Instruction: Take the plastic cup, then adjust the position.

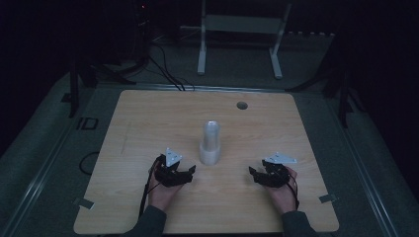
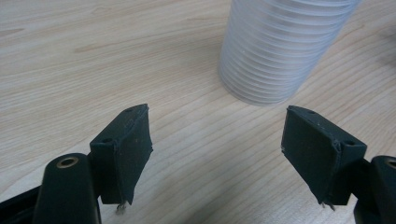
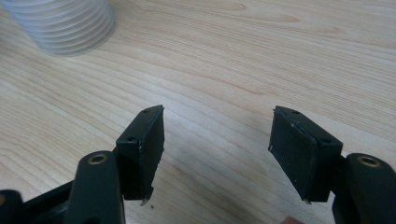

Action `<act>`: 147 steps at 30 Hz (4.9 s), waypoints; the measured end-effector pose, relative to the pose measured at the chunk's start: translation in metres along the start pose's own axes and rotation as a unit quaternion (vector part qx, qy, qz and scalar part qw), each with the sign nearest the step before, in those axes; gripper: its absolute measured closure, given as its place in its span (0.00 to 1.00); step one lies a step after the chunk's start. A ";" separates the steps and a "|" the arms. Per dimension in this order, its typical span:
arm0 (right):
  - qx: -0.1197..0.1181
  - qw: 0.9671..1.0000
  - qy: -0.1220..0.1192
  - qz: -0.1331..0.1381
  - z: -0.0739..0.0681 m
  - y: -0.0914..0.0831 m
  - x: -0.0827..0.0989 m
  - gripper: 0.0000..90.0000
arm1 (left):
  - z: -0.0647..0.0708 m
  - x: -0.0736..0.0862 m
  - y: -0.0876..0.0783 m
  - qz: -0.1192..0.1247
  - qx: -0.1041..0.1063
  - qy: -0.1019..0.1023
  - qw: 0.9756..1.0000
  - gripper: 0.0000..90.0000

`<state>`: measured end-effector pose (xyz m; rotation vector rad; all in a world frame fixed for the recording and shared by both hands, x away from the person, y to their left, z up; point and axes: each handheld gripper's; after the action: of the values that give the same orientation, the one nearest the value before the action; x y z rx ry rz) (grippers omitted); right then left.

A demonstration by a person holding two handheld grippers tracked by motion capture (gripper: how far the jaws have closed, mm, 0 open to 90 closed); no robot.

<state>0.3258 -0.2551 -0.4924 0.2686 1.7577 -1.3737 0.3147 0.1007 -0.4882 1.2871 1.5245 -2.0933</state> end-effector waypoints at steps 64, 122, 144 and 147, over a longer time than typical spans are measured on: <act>-0.131 0.980 -0.102 0.109 -0.087 -0.011 -0.151 0.40 | 0.034 -0.054 0.035 0.089 0.039 0.048 0.994 0.22; -0.106 0.973 -0.066 0.193 -0.051 -0.089 -0.152 0.44 | 0.036 -0.043 -0.001 0.122 0.029 0.056 0.991 0.22; -0.089 0.983 -0.005 0.158 -0.020 -0.072 -0.100 0.43 | 0.053 -0.040 -0.023 0.137 0.081 0.079 0.984 0.26; -0.091 0.984 0.005 0.153 -0.018 -0.068 -0.092 0.43 | 0.056 -0.041 -0.022 0.138 0.091 0.085 0.983 0.26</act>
<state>0.3295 -0.2342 -0.3788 0.4260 1.7515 -0.9877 0.2961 0.0507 -0.4389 1.6750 1.1529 -2.0228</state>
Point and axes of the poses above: each handheld gripper's, and its own axes: y roughly forward along the jaws, x roughly out of its underside, z roughly to its right, and after that the axes turned 4 degrees about -z, right-handed
